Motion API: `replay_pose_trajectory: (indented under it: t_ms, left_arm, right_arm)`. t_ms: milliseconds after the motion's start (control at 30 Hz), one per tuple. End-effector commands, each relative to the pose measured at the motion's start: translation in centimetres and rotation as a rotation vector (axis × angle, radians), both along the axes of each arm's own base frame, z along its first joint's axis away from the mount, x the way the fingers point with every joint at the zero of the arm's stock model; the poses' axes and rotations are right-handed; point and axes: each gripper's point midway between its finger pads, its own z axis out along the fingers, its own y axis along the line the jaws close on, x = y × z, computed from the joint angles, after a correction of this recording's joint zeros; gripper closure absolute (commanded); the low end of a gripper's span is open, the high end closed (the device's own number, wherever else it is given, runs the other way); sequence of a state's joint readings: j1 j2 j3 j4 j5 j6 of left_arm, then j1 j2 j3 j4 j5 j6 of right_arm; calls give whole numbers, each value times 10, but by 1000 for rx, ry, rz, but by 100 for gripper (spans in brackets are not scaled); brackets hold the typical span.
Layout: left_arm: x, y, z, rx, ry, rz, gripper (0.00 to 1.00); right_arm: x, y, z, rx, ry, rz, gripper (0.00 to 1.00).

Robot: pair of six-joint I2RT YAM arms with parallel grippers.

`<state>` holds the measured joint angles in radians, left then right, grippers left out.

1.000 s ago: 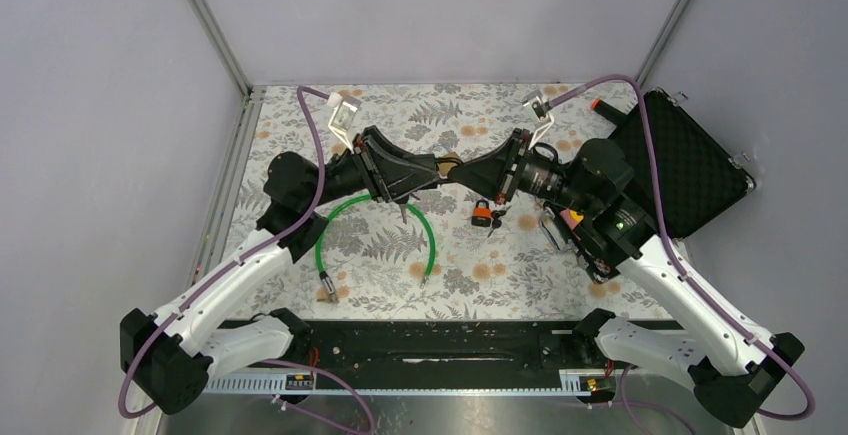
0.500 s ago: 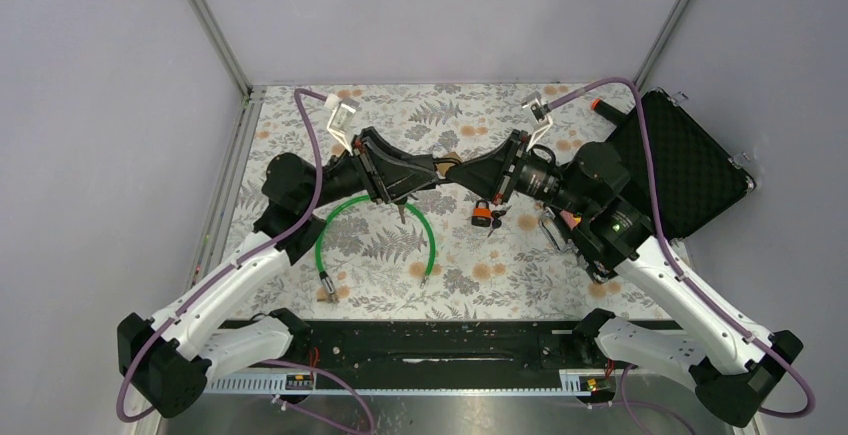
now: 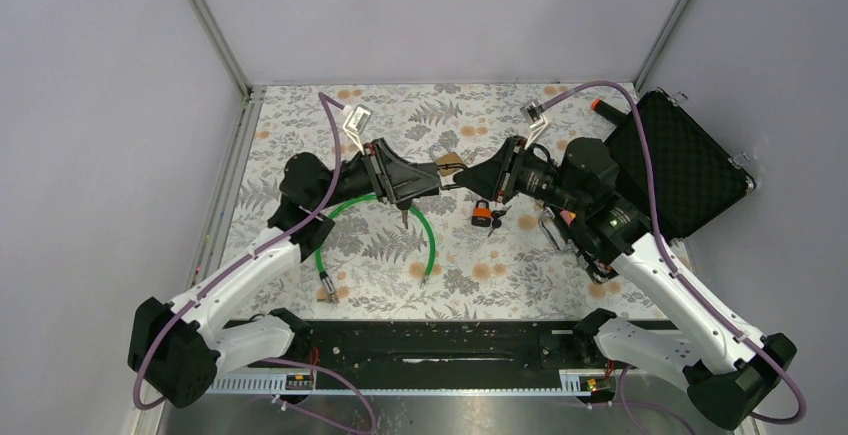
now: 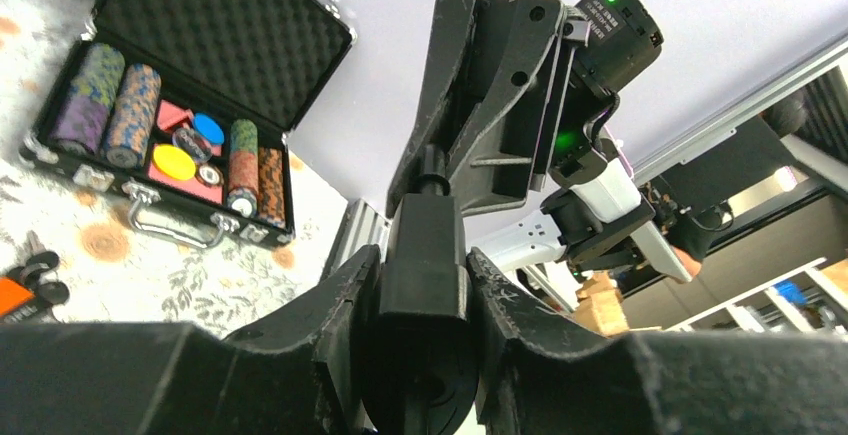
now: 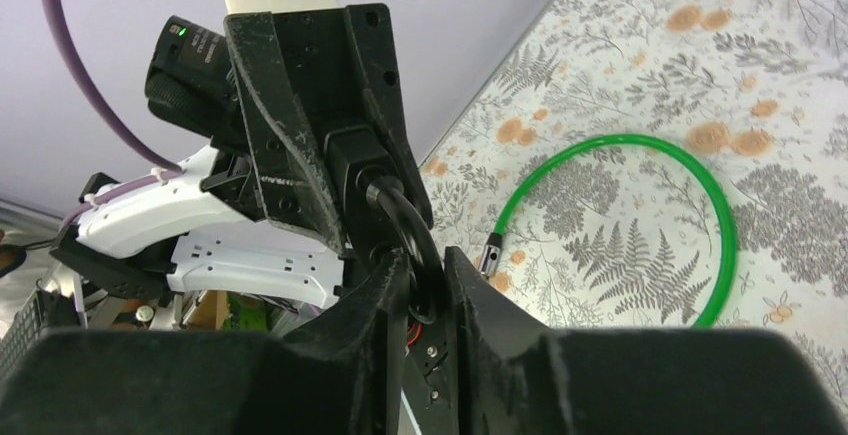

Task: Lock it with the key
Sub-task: Lock the lock.

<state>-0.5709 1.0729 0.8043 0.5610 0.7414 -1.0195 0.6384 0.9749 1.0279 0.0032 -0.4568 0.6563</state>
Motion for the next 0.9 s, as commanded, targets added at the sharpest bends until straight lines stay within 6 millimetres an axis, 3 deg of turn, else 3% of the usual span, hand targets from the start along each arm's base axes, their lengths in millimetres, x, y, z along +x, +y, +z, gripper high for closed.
replay_pose_trajectory:
  t_ms: [0,133,233,533,733,867]
  left_arm:
    - [-11,3,21,-87,-7,-56,100]
    - [-11,7,22,-101,-3,-64,100]
    - [-12,8,22,-101,-2,-64,100]
    - [-12,14,29,-120,-7,-60,100]
    - [-17,13,28,-128,10,-103,100]
    - [-18,13,26,-123,14,-110,100]
  right_arm:
    - [3,-1,1,39,51,12,72]
    - [5,-4,1,60,56,6,54]
    - [7,-5,0,61,63,1,47]
    - [-1,-6,-6,85,83,44,47]
    - [-3,-6,0,110,58,64,62]
    - [2,-7,3,116,55,48,53]
